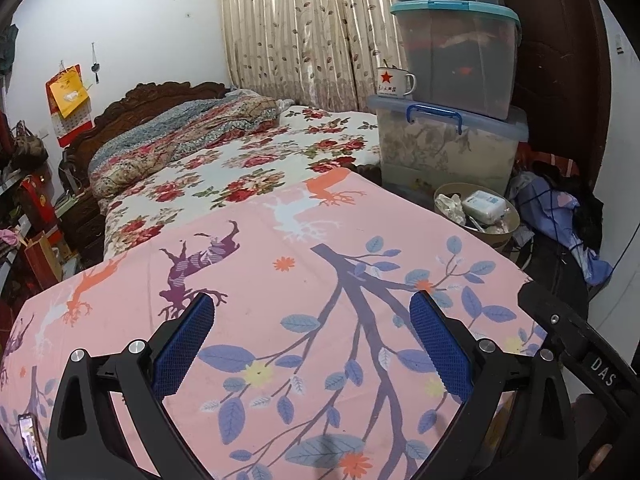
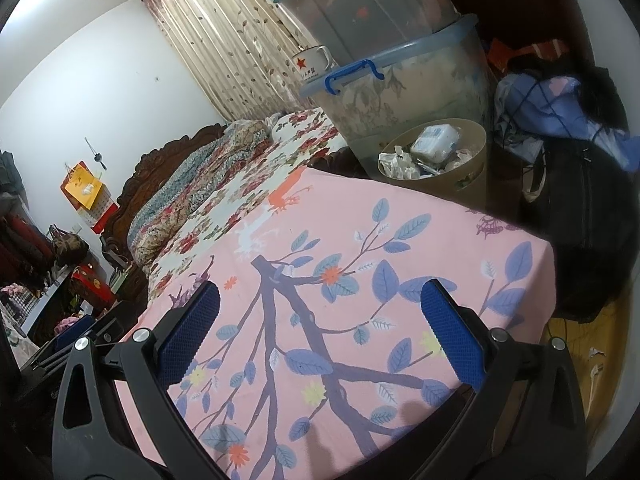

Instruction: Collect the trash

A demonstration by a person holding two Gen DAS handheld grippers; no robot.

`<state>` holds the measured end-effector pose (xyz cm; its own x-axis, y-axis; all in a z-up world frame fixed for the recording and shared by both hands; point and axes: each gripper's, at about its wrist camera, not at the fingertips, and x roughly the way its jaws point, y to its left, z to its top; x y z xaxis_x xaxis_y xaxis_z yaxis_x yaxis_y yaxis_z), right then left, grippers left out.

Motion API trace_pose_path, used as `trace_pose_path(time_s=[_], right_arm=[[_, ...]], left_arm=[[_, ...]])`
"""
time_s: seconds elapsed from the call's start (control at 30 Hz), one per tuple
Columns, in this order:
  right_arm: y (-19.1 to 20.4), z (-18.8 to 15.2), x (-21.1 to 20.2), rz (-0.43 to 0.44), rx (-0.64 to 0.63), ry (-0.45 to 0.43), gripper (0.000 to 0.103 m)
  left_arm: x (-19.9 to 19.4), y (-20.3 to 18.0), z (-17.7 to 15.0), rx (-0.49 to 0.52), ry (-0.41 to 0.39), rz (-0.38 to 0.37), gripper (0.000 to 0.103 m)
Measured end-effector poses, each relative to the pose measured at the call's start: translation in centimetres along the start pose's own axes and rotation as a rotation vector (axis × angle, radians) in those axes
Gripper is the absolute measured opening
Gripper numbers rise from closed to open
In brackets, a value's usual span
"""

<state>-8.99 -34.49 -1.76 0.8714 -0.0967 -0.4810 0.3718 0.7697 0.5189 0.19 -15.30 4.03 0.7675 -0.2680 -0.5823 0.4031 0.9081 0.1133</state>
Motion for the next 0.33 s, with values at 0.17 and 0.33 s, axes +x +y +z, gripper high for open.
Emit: trace_pose_path(time_s=[0.17, 0.33], right_arm=[[-0.14, -0.16, 0.19, -0.004, 0.005, 0.005, 0.099], [-0.13, -0.16, 0.19, -0.003, 0.005, 0.005, 0.099]], left_arm=[[-0.37, -0.24, 0.0, 0.003, -0.009, -0.004, 0.094], [-0.44, -0.12, 0.07, -0.001, -0.005, -0.006, 0.094]])
